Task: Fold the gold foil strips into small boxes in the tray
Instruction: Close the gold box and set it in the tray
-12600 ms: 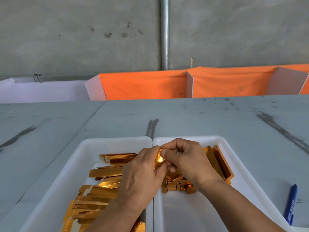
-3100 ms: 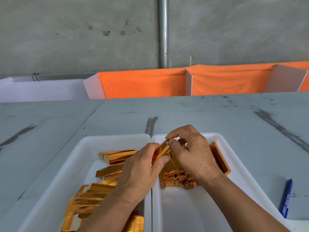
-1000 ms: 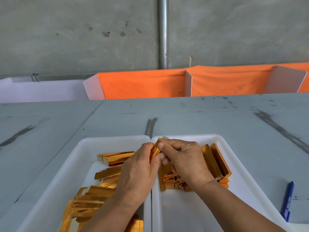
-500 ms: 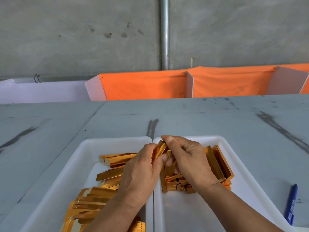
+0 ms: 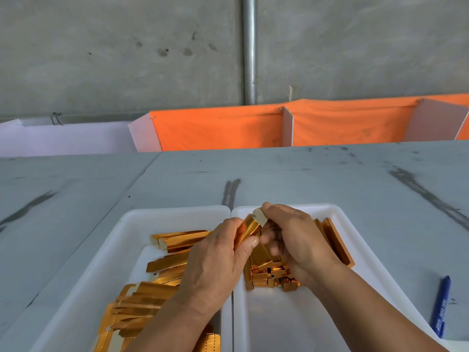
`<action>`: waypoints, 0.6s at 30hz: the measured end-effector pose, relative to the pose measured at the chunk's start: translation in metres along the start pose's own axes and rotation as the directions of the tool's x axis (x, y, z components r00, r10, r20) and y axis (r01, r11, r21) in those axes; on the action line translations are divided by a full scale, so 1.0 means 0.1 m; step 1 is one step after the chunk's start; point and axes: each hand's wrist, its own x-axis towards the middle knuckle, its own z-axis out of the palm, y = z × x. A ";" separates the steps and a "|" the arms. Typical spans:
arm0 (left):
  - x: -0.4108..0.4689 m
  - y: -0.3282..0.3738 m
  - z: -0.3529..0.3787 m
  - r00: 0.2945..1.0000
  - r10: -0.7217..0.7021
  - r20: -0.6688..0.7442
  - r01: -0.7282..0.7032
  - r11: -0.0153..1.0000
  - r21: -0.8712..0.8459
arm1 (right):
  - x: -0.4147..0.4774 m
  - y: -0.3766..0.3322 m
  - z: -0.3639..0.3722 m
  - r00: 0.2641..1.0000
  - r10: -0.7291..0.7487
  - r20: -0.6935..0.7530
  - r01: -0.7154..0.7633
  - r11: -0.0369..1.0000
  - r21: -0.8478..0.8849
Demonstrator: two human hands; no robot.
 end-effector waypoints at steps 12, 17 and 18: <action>0.00 -0.01 0.01 0.999 0.036 0.015 -0.037 0.998 0.047 | 0.03 0.06 0.00 0.997 -0.071 0.032 0.071 0.997 0.014; -0.01 0.02 0.00 0.999 0.052 0.007 -0.052 0.999 0.003 | 0.04 0.07 0.00 0.996 -0.082 0.040 0.081 0.996 0.024; -0.01 0.03 -0.01 0.999 0.052 0.008 -0.052 0.999 -0.017 | 0.04 0.07 -0.01 0.996 -0.082 0.041 0.081 0.996 0.025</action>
